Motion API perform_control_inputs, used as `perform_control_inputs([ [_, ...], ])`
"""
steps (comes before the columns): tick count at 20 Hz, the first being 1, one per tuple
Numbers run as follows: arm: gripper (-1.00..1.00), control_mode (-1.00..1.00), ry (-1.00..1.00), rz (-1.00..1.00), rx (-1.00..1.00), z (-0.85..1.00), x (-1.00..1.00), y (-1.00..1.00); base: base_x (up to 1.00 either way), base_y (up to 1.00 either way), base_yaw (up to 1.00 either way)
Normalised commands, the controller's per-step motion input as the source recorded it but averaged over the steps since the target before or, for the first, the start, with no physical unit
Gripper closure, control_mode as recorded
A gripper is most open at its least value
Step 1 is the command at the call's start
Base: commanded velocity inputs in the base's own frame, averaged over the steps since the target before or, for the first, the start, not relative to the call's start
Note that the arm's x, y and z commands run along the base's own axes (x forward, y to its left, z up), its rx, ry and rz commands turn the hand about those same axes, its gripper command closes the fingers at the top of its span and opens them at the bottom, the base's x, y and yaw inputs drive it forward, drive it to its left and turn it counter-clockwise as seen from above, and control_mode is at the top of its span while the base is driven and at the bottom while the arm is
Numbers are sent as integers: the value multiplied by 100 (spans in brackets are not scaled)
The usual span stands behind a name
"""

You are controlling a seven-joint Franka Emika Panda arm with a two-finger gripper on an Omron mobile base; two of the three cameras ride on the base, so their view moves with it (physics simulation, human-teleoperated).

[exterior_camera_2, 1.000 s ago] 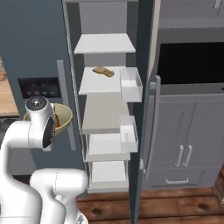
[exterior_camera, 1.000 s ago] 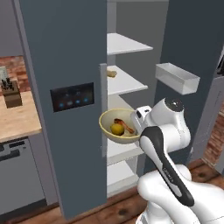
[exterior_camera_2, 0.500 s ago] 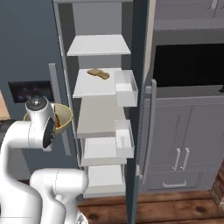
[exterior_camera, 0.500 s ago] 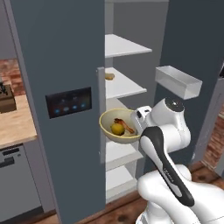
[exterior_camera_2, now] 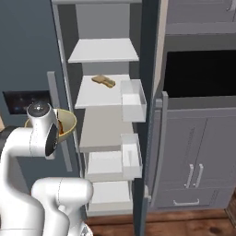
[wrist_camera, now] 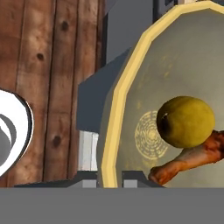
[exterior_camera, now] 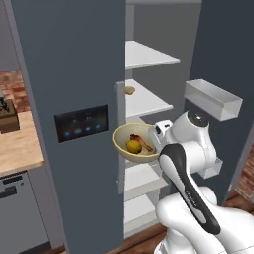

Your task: Pick the chicken drumstick and lemon from their plates and place them in the bowl. Then put the bowl in the fridge.

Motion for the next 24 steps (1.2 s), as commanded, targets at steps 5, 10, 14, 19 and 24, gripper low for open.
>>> perform_control_inputs([
  [5, 100, 100, 0, 0, 0, 0, 0, 0, 54, -8, 0],
  [10, 100, 100, 0, 0, 0, 0, 0, 0, 48, -13, 0],
  [14, 100, 100, 0, 0, 0, 0, 0, 0, 20, -4, 0],
  [19, 100, 100, 0, 0, 0, 0, 0, 0, -5, -9, 0],
  [24, 100, 100, 0, 0, 0, 0, 0, 0, -10, -9, 0],
])
